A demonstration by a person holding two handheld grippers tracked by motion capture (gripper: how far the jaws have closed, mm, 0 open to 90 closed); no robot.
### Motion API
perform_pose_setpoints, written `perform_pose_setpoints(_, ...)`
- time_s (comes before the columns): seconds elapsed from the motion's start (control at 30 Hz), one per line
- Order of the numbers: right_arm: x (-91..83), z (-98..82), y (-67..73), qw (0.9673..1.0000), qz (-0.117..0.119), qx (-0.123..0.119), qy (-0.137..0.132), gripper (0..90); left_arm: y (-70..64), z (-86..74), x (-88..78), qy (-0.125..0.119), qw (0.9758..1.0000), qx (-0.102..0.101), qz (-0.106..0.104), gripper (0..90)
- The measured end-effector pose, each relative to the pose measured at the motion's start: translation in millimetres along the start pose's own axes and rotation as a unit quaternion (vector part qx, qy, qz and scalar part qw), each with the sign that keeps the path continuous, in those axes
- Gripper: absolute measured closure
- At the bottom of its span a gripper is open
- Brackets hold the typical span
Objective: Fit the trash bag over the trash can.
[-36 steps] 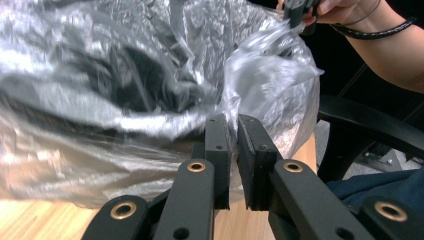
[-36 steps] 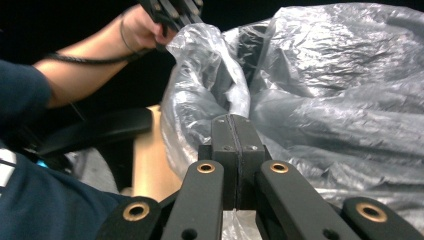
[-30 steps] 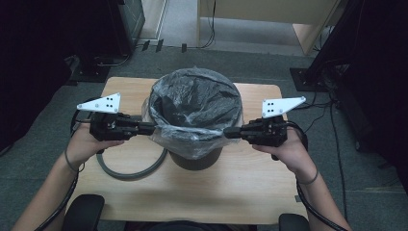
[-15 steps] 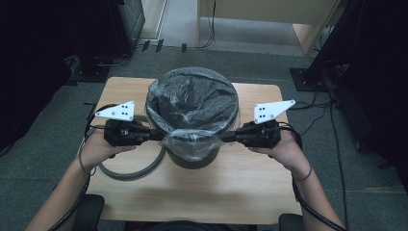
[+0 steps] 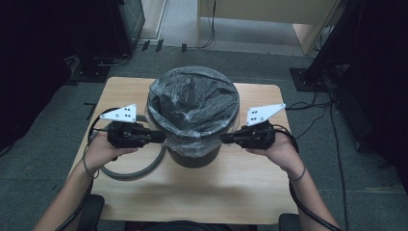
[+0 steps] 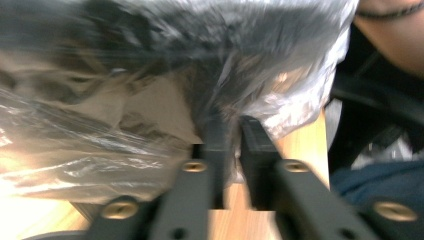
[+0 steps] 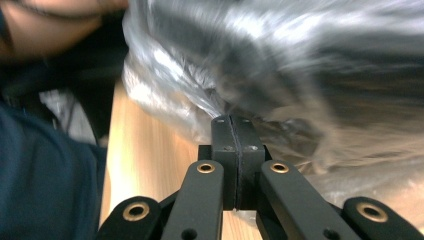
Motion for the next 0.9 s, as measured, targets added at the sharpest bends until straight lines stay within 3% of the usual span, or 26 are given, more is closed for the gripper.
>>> perform_pose_setpoints(0.07, -10.8, 2.1, -3.3, 0.9992, 0.006, 0.013, -0.036, 86.3, 0.3, 2.7, -10.0, -0.013, 0.9998, -0.012, 0.005, 69.8)
perform_pose_setpoints(0.13, -21.0, 6.5, -4.9, 0.9981, 0.007, 0.026, -0.055, 81.6, -1.0, 6.1, -19.5, -0.025, 0.9994, -0.018, 0.012, 64.6)
perform_pose_setpoints(0.2, -31.6, 9.8, -3.9, 0.9988, -0.009, 0.013, -0.045, 71.4, -3.2, 8.3, -29.2, -0.032, 0.9990, -0.027, 0.017, 55.0)
perform_pose_setpoints(0.37, -55.6, 21.7, -7.3, 0.9963, -0.030, 0.018, -0.079, 64.3, -4.9, 11.0, -44.9, -0.032, 0.9977, -0.021, 0.056, 44.8)
perform_pose_setpoints(0.47, -61.7, 36.6, -13.6, 0.9947, -0.051, 0.023, -0.087, 61.1, -3.1, 13.9, -50.9, -0.044, 0.9970, -0.043, 0.047, 39.5)
perform_pose_setpoints(0.57, -60.4, 49.2, -19.5, 0.9933, -0.060, 0.031, -0.093, 57.8, -2.2, 11.2, -57.6, -0.047, 0.9961, -0.029, 0.069, 39.0)
perform_pose_setpoints(0.67, -53.1, 59.8, -27.4, 0.9932, -0.057, 0.038, -0.094, 57.6, 7.8, 8.0, -61.6, -0.040, 0.9937, -0.037, 0.098, 38.9)
perform_pose_setpoints(0.73, -44.3, 66.8, -34.0, 0.9928, -0.069, 0.040, -0.089, 60.9, 15.5, 5.9, -62.0, -0.042, 0.9926, -0.041, 0.107, 38.6)
perform_pose_setpoints(0.9, -17.8, 85.1, -48.5, 0.9955, -0.070, 0.031, -0.056, 68.1, 33.7, 0.1, -60.3, -0.035, 0.9899, -0.046, 0.130, 37.4)
Point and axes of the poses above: each handheld gripper's, and its own axes: x roughly forward along the jaws, z roughly out of its top, y roughly to its left, the point moved 2 cm from there along x, roughly forward along the jaws, and after that the axes turned 12 degrees about -z, right-handed, at the moved point
